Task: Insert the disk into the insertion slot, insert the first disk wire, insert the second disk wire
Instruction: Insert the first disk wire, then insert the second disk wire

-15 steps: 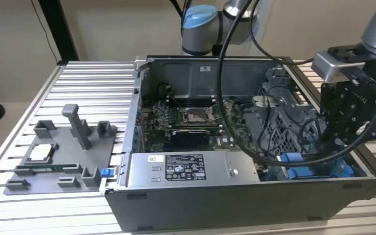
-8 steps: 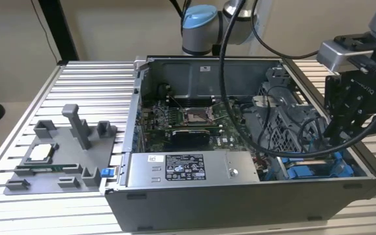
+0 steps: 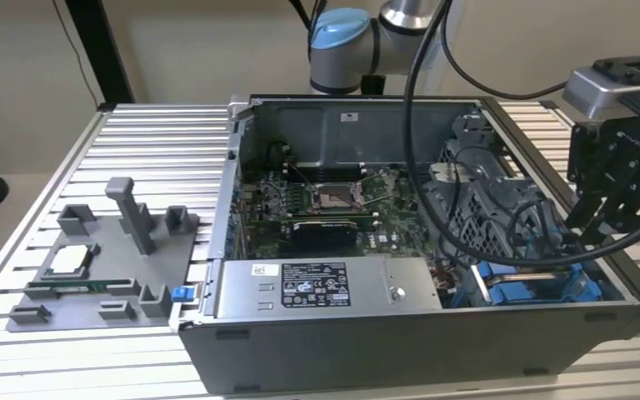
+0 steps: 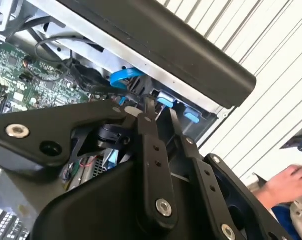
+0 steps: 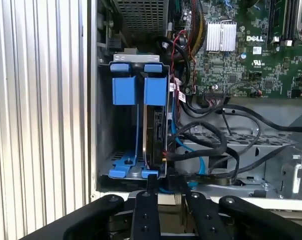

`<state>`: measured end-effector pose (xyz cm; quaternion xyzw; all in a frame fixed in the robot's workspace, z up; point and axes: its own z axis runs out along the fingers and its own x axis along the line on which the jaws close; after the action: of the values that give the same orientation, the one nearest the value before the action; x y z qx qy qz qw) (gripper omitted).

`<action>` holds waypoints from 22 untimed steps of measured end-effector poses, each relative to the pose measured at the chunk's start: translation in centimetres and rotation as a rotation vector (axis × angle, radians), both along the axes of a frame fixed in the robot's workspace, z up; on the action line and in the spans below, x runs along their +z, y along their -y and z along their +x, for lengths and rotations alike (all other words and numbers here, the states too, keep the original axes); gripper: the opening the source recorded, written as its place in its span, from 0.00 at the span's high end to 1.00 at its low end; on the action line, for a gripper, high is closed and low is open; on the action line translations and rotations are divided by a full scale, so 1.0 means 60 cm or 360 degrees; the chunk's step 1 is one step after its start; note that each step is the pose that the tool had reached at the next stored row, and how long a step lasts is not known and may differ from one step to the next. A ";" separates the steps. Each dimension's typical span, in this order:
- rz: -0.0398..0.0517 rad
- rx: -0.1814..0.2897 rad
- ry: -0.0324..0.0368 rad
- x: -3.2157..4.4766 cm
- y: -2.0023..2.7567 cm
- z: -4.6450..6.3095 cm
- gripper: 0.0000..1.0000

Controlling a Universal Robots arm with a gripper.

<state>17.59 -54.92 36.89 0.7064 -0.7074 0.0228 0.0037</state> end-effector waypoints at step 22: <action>0.0107 0.0021 -0.0126 -0.011 0.0087 0.026 0.00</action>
<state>19.15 -55.45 36.22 0.7111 -0.7024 -0.0289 0.0077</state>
